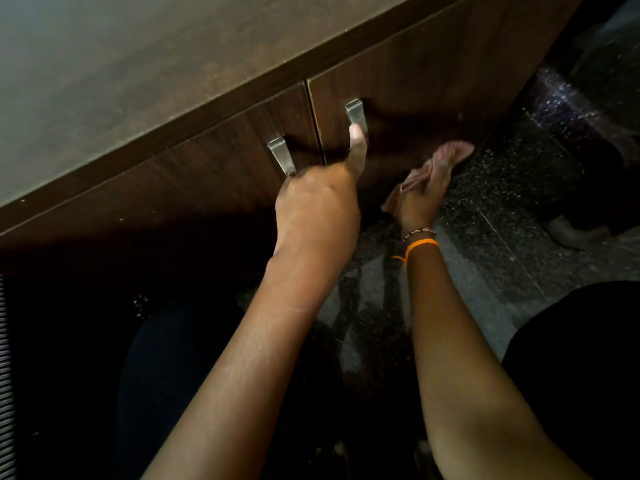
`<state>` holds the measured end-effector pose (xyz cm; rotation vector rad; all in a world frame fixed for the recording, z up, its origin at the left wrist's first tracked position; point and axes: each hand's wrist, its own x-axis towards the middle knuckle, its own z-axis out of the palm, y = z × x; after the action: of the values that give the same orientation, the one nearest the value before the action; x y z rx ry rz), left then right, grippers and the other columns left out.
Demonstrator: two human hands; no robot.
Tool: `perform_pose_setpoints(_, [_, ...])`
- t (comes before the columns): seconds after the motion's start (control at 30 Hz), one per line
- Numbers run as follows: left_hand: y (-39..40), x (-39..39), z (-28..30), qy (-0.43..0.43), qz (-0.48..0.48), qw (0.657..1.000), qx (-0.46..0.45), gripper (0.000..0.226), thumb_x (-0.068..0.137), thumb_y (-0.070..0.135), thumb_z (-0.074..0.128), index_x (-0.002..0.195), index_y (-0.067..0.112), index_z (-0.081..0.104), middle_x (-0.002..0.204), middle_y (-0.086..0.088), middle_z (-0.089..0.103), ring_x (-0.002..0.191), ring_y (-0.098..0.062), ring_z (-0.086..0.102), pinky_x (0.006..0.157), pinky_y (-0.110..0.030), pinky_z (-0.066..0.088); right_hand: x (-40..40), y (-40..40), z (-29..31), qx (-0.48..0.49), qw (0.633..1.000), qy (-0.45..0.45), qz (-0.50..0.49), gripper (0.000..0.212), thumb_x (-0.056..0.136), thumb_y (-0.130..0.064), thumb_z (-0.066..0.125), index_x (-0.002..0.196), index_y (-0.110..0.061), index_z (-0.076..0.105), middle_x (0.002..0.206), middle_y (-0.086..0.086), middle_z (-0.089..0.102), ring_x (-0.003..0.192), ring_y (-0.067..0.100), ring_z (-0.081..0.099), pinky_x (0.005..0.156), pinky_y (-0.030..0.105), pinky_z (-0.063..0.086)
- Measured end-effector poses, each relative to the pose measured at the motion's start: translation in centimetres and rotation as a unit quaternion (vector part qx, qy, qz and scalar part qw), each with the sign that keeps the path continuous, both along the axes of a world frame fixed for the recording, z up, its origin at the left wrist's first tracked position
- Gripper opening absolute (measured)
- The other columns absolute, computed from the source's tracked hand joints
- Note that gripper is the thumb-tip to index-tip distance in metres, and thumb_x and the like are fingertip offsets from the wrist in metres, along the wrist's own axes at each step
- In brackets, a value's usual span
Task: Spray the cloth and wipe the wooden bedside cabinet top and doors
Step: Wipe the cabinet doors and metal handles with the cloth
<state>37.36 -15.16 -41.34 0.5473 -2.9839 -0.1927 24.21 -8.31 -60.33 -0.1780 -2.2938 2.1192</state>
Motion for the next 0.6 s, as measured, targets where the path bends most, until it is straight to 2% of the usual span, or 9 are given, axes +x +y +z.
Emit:
perform_pose_setpoints(0.07, [0.0, 0.1, -0.1, -0.002, -0.002, 1.0, -0.005, 0.068, 0.092, 0.006, 0.038, 0.148, 0.032, 0.009, 0.093, -0.01, 0.065, 0.084, -0.029, 0.061, 0.065, -0.03, 0.032, -0.3, 0.6, -3.8, 0.0, 0.988, -0.14, 0.066, 0.037, 0.101, -0.018, 0.03, 0.123, 0.002, 0.052, 0.114, 0.024, 0.062, 0.106, 0.026, 0.062, 0.086, 0.014, 0.049])
perform_pose_setpoints(0.1, [0.1, 0.2, -0.3, -0.002, -0.004, 1.0, -0.006, 0.069, 0.092, 0.006, 0.038, 0.148, 0.032, 0.008, 0.092, -0.009, 0.065, 0.083, -0.028, 0.061, 0.065, -0.029, 0.032, -0.1, 1.0, -5.3, -0.011, 0.979, -0.18, 0.098, 0.039, 0.102, -0.029, 0.027, 0.107, -0.014, 0.063, 0.086, 0.015, 0.07, 0.081, 0.02, 0.068, 0.071, 0.017, 0.052])
perform_pose_setpoints(0.13, [0.1, 0.2, -0.3, 0.0, -0.002, 1.0, -0.002, 0.069, 0.092, 0.006, 0.038, 0.148, 0.032, 0.007, 0.09, -0.009, 0.065, 0.082, -0.027, 0.061, 0.065, -0.029, 0.032, 0.3, 1.1, -6.0, -0.05, 0.971, -0.204, 0.118, 0.034, 0.102, -0.027, 0.028, 0.108, -0.027, 0.062, 0.076, 0.005, 0.067, 0.068, 0.017, 0.064, 0.065, 0.019, 0.051])
perform_pose_setpoints(0.2, [0.3, 0.3, -0.4, 0.004, 0.011, 1.0, 0.004, 0.07, 0.09, 0.005, 0.039, 0.148, 0.031, 0.008, 0.084, -0.009, 0.064, 0.078, -0.027, 0.061, 0.065, -0.03, 0.034, 1.7, 1.1, -3.8, -0.118, 0.946, -0.277, 0.115, 0.059, 0.094, 0.006, 0.025, 0.139, -0.031, 0.032, 0.101, 0.005, 0.059, 0.084, 0.016, 0.058, 0.08, 0.028, 0.047])
perform_pose_setpoints(0.27, [0.6, 0.5, -0.6, 0.016, 0.021, 0.999, -0.022, 0.072, 0.083, 0.001, 0.049, 0.146, 0.023, 0.023, 0.07, -0.009, 0.06, 0.069, -0.027, 0.059, 0.066, -0.033, 0.044, 2.5, 0.9, -1.7, -0.16, 0.944, -0.273, 0.09, 0.075, 0.083, 0.019, 0.021, 0.147, -0.02, 0.02, 0.122, 0.004, 0.048, 0.107, 0.02, 0.051, 0.097, 0.036, 0.041])
perform_pose_setpoints(0.33, [1.3, 0.6, -1.2, 0.071, 0.022, 0.996, -0.055, 0.069, 0.071, 0.001, 0.054, 0.138, 0.01, 0.042, 0.058, -0.007, 0.059, 0.06, -0.027, 0.057, 0.062, -0.034, 0.048, 2.1, 0.6, -0.4, -0.207, 0.954, -0.211, 0.045, 0.08, 0.075, 0.019, 0.03, 0.147, -0.015, 0.022, 0.133, 0.009, 0.044, 0.12, 0.028, 0.046, 0.111, 0.048, 0.033])
perform_pose_setpoints(0.4, [2.1, 0.5, -2.0, 0.102, 0.015, 0.993, -0.057, 0.068, 0.069, 0.007, 0.036, 0.137, 0.005, 0.043, 0.059, -0.003, 0.063, 0.063, -0.027, 0.058, 0.06, -0.033, 0.045, 1.2, 0.5, 1.8, -0.232, 0.961, -0.149, 0.012, 0.081, 0.071, 0.016, 0.034, 0.146, -0.013, 0.024, 0.144, 0.013, 0.036, 0.131, 0.032, 0.038, 0.113, 0.055, 0.029])
perform_pose_setpoints(0.53, [3.4, 0.2, -2.0, 0.097, -0.011, 0.995, -0.019, 0.077, 0.066, 0.009, 0.02, 0.142, 0.009, 0.033, 0.078, -0.001, 0.068, 0.075, -0.029, 0.058, 0.064, -0.037, 0.044, 0.3, 0.8, 9.3, -0.219, 0.974, 0.051, -0.011, 0.077, 0.067, 0.015, 0.029, 0.143, 0.002, 0.022, 0.146, 0.01, 0.029, 0.135, 0.021, 0.032, 0.112, 0.027, 0.033])
perform_pose_setpoints(0.6, [3.5, -0.3, -1.9, 0.104, -0.011, 0.994, -0.04, 0.074, 0.067, 0.011, 0.021, 0.138, 0.011, 0.041, 0.089, -0.004, 0.066, 0.077, -0.031, 0.058, 0.062, -0.037, 0.045, 0.7, 0.6, 11.5, -0.137, 0.977, 0.164, 0.005, 0.077, 0.063, 0.014, 0.035, 0.139, 0.007, 0.029, 0.147, 0.018, 0.03, 0.137, 0.027, 0.031, 0.116, 0.031, 0.027])
